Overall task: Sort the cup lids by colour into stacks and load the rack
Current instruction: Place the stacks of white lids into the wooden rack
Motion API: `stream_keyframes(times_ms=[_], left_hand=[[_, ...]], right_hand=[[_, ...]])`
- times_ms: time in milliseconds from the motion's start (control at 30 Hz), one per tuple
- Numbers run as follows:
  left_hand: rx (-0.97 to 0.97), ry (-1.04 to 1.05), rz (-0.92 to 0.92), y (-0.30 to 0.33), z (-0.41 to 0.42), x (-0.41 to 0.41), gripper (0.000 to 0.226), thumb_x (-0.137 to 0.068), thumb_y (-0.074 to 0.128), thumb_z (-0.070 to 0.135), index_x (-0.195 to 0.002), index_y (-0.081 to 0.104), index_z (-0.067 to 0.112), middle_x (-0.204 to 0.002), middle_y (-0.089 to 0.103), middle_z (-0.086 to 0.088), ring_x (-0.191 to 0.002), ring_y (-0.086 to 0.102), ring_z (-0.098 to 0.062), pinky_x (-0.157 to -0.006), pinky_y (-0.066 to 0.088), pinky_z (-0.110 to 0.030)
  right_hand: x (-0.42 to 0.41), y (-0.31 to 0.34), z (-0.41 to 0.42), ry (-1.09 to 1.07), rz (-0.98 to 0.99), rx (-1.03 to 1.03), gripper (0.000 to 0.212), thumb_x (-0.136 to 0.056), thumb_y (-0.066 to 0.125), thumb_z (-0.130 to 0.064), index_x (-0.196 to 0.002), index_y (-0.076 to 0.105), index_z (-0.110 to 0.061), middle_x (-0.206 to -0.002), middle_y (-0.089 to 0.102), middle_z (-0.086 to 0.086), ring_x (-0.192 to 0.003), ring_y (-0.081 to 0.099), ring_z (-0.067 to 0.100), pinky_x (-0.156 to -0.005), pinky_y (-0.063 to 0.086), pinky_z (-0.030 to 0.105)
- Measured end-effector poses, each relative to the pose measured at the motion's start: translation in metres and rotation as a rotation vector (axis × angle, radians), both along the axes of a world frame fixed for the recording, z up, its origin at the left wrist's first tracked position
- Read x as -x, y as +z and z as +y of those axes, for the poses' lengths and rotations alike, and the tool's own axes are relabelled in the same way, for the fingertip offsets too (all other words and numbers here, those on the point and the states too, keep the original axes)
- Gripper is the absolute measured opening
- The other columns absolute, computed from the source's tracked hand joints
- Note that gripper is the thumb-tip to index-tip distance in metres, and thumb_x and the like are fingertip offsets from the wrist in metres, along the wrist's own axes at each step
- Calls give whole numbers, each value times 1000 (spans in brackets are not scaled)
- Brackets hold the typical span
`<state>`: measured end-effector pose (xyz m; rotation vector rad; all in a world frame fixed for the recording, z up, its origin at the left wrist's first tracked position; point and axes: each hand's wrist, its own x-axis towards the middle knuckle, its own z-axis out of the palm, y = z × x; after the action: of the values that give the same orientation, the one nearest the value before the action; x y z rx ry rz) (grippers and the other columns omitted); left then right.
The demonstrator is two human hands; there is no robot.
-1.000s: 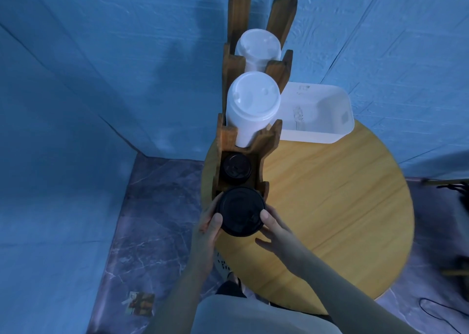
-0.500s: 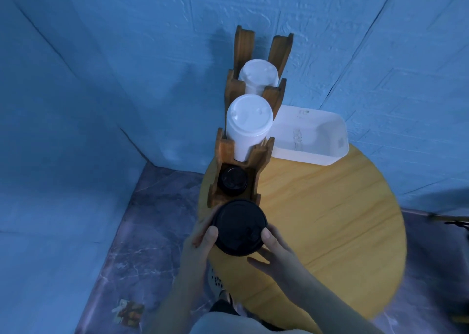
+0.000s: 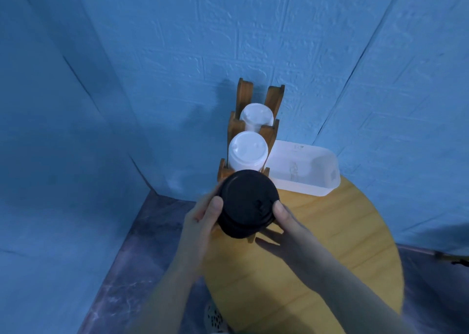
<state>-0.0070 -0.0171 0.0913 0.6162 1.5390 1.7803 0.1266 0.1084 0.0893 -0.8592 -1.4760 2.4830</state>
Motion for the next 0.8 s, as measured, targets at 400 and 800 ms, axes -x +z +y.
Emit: stream_keyframes(times_ms=[400,800], left_hand=[[91,42,-33,-48,34,45,91,-65,59,87,-129,63,23,-118,71,17,-111,63,4,-86,58,-23],[251,-99,-4,-94,33,64,46,-86,58,46,-129,56,30,-128,63,13,-121,59,-3,-96,52,-20]], right_hand=[[55,-28,37,16,-137,-180,97,-56,63,-86,-137,48,-34,-136,55,-10,-129,47,15,-112,36,42],[53,-75,43,-54,-282,-141,88,-62,70,-77,-132,55,-25,-130,63,-5,-120,58,14,-111,38,38]])
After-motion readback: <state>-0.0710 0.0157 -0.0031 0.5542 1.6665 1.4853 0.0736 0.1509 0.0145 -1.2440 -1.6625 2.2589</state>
